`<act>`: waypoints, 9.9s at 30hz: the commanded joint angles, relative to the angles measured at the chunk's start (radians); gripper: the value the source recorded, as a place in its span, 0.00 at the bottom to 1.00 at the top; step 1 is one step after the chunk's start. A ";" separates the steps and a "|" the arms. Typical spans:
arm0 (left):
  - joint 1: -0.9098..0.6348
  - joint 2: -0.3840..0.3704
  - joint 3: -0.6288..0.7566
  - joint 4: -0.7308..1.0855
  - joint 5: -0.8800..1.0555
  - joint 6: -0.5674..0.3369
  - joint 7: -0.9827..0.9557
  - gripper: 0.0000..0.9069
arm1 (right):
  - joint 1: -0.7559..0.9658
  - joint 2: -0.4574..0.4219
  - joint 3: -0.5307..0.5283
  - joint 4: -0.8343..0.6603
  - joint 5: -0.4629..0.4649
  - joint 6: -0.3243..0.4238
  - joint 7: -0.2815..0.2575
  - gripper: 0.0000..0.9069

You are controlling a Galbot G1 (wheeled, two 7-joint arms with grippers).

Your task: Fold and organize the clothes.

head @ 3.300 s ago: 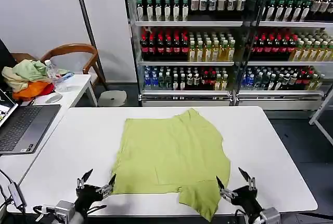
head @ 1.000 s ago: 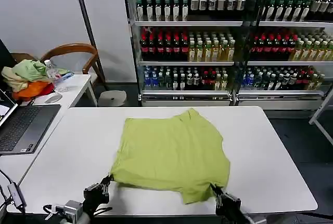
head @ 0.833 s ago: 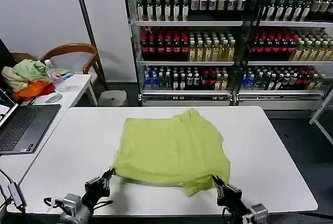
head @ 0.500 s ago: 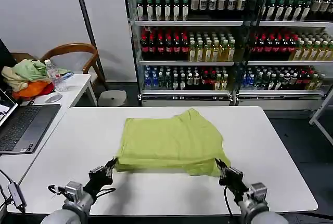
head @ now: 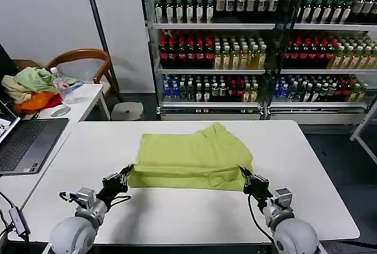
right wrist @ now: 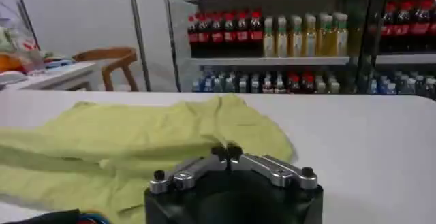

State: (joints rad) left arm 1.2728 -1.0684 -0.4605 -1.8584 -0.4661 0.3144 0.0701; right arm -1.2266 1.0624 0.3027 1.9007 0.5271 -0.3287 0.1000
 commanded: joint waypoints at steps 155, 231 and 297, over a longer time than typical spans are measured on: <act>0.091 0.114 -0.084 -0.204 0.003 0.153 -0.048 1.00 | 0.045 -0.075 0.029 0.156 0.039 -0.159 0.141 1.00; -0.282 0.107 0.159 0.267 -0.063 0.091 0.088 0.06 | 0.517 0.124 -0.292 -0.313 0.087 -0.219 0.121 0.00; 0.182 0.147 -0.099 -0.045 -0.093 0.050 0.120 0.06 | -0.092 0.002 -0.080 0.209 0.053 -0.246 0.169 0.00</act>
State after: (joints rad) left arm 1.3980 -0.9272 -0.5408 -1.8790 -0.5668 0.3661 0.1903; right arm -1.2868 1.0615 0.2229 2.1166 0.5839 -0.5750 0.2690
